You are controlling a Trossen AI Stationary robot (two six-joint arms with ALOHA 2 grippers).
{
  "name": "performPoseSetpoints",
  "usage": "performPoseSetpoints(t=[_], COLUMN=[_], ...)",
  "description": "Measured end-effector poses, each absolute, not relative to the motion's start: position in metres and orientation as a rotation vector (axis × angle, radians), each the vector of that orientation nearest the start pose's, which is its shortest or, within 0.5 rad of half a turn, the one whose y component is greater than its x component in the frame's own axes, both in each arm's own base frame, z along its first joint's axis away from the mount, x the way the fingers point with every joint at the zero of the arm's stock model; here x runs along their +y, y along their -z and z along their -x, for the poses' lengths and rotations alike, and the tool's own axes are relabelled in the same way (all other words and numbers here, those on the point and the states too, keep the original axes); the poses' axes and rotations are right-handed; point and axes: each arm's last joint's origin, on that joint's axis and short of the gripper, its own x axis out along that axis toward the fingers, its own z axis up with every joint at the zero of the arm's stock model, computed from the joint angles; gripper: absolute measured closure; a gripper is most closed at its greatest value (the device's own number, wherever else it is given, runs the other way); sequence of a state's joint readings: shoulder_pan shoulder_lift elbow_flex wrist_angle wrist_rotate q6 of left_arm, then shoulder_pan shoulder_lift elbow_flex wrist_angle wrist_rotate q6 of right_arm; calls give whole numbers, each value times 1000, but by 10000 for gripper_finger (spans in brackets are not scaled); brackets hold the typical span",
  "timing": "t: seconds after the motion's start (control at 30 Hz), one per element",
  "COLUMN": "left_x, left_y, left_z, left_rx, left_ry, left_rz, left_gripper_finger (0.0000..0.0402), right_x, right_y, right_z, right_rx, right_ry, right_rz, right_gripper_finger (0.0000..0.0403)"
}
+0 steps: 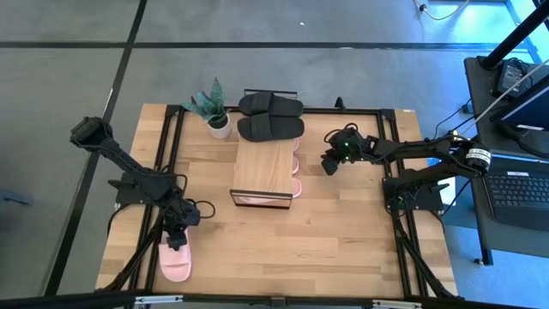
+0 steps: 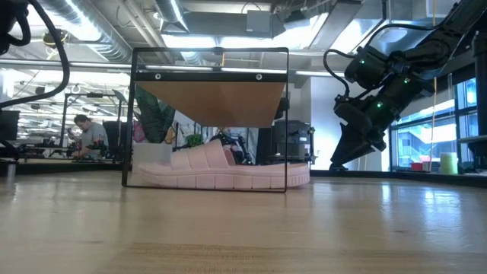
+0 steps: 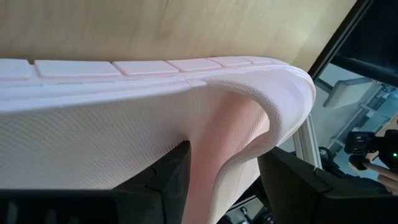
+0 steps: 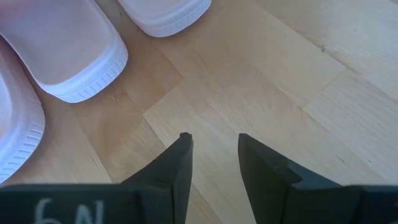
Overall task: Pick and place slides into the shelf
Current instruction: Put the pink slide under the shelf
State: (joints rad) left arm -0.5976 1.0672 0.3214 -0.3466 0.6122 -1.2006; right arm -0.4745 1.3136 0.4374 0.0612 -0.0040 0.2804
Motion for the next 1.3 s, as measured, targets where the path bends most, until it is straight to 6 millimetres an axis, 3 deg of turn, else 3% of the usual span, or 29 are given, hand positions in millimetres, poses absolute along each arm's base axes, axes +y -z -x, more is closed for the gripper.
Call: performPoseSetpoints(t=[0.23, 0.53, 0.7, 0.93, 1.07, 1.2, 1.3], left_x=[-105, -110, -116, -123, -124, -125, -126], left_y=[-132, -136, -143, -163, -185, -210, -228], left_z=[-117, -121, -130, -148, -160, -166, -171], left_rx=[1650, 1603, 1491, 1221, 942, 589, 346], left_ry=[280, 369, 424, 573, 719, 876, 920], left_rz=[916, 931, 994, 1097, 1112, 1031, 851], left_gripper_finger=[255, 382, 392, 398, 398, 399, 399], right_x=[-101, -101, -101, -101, -101, -101, -101], right_y=[-139, -139, -139, -139, -139, -139, -139], right_z=[-198, -198, -198, -198, -198, -198, -198], right_rx=[735, 736, 736, 736, 736, 735, 735], right_ry=[556, 554, 554, 554, 555, 555, 555], right_rz=[-455, -453, -452, -452, -453, -454, -454], right_gripper_finger=[273, 273, 273, 273, 273, 273, 273])
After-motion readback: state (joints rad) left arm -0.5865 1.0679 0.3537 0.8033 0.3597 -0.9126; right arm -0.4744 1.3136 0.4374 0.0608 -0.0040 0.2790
